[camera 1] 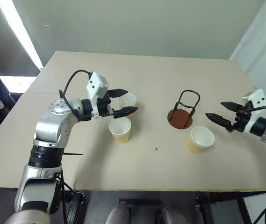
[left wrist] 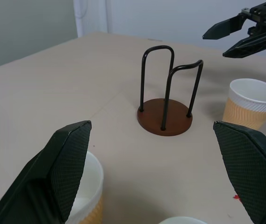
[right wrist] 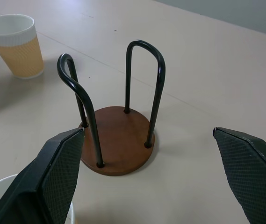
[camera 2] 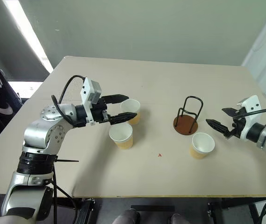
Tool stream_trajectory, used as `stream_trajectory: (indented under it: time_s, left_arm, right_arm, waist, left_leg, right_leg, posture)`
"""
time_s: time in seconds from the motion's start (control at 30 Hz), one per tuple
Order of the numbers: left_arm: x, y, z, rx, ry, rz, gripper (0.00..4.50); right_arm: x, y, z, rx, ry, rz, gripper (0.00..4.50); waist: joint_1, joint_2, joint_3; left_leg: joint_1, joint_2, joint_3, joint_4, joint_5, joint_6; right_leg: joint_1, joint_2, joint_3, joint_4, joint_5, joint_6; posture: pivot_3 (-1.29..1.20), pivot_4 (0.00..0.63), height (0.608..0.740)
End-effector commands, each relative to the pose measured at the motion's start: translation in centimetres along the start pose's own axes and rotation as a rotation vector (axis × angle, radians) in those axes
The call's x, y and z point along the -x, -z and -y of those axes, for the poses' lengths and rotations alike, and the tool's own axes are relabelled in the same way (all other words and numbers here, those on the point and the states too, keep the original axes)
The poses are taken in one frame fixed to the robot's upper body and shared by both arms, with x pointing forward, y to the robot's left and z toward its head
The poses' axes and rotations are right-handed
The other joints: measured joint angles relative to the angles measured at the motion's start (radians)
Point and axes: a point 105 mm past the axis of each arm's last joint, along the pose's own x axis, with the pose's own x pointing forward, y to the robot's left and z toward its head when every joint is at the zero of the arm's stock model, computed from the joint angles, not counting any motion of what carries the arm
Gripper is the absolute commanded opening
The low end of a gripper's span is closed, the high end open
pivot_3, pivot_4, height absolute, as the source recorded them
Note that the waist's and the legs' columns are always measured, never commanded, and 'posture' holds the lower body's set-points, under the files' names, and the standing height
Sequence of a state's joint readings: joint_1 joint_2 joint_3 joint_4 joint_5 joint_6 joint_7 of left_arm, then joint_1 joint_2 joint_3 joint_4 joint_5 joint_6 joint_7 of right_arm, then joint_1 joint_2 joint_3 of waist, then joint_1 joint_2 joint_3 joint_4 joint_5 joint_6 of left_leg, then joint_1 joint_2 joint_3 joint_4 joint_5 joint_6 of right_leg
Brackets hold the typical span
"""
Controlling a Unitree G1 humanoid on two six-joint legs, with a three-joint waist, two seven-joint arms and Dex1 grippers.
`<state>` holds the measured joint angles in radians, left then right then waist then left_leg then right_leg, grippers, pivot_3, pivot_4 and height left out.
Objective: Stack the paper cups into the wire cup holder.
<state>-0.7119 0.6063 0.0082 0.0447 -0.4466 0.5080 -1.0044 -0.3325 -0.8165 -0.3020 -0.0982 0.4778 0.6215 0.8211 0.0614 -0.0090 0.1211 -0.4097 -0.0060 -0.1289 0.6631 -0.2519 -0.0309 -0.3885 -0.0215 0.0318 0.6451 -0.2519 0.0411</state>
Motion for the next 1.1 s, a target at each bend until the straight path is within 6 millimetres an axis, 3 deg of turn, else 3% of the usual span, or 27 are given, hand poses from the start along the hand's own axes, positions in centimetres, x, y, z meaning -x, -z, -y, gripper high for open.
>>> stream_trajectory:
  time_s: [0.03, 0.33, 0.7, 0.93, 1.1]
  left_arm:
    - [-0.2, -1.0, -0.1, -0.081, 0.01, 0.003, 4.47]
    - [-0.4, -0.6, -0.3, -0.091, 0.008, 0.005, 4.47]
    - [-0.7, -1.3, 0.6, -0.109, 0.079, 0.02, 4.47]
    - [-1.1, -2.5, 1.9, -0.099, 0.186, 0.055, 4.47]
    - [-1.2, -3.0, 1.9, -0.12, 0.227, 0.035, 4.47]
  right_arm:
    - [1.2, -2.1, -0.2, 0.038, -0.016, 0.041, 4.5]
    - [1.7, -2.1, -1.6, -0.005, -0.111, 0.005, 4.5]
    - [0.6, -2.0, -1.5, 0.004, -0.075, -0.007, 4.5]
    - [0.0, -1.7, -3.1, -0.02, -0.165, -0.036, 4.5]
    - [-1.5, -1.8, -3.5, -0.004, -0.2, -0.043, 4.5]
  waist:
    - [0.0, 0.0, 0.0]
    - [0.0, 0.0, 0.0]
    - [0.0, 0.0, 0.0]
    - [0.0, 0.0, 0.0]
    - [-0.002, 0.0, 0.0]
  left_leg:
    - [0.0, 0.0, 0.0, 0.0, 0.0, 0.0]
    - [0.0, 0.0, 0.0, 0.0, 0.0, 0.0]
    - [0.0, 0.0, 0.0, 0.0, 0.0, 0.001]
    - [0.0, 0.0, 0.0, 0.0, 0.0, 0.001]
    - [0.0, 0.001, 0.0, 0.001, 0.0, 0.001]
  right_leg:
    - [0.0, 0.0, 0.0, 0.0, 0.0, 0.0]
    - [0.0, 0.0, 0.0, -0.001, 0.0, 0.0]
    - [0.0, 0.0, 0.0, 0.0, 0.0, 0.0]
    - [0.0, 0.0, 0.0, -0.001, 0.0, 0.0]
    - [0.0, 0.001, 0.0, 0.0, 0.0, 0.0]
  posture:
    - [0.0, 0.15, 0.74]
    - [0.0, 0.15, 0.74]
    - [0.0, 0.15, 0.74]
    - [0.0, 0.15, 0.74]
    - [0.0, 0.15, 0.74]
